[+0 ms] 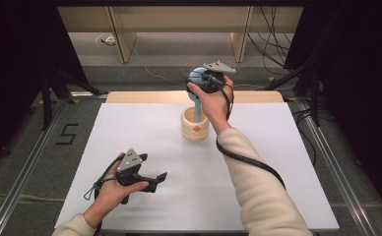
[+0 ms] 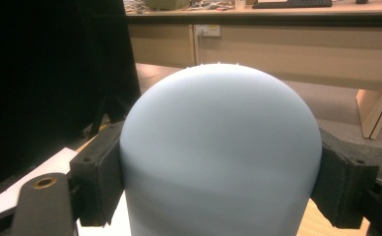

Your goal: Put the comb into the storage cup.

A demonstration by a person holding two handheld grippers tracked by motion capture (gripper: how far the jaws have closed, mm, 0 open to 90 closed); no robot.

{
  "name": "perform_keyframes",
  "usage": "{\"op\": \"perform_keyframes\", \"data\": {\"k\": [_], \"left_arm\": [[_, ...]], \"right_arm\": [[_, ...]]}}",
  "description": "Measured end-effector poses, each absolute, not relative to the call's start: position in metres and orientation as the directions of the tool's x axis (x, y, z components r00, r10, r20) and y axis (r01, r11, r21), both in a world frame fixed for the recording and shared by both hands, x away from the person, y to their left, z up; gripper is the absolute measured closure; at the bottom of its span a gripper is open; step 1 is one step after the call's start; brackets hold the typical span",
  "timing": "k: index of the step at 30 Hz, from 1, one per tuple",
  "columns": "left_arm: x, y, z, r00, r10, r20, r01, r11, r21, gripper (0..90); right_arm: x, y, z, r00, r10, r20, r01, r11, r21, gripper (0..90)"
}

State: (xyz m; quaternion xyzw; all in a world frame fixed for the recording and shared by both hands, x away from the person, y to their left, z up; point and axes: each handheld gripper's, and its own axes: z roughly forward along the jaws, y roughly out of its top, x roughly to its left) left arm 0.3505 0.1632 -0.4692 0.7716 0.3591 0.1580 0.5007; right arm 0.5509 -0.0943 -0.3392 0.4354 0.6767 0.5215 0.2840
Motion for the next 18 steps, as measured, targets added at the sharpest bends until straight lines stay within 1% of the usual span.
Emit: {"op": "perform_keyframes", "data": {"k": [18], "left_arm": [[0.351,0.163,-0.469,0.692,0.712,-0.116,0.397,-0.241,0.886,0.6]], "right_arm": [[0.552,-0.092,-0.350,-0.459,0.886,0.066,0.311,0.091,0.946,20.6]]}}
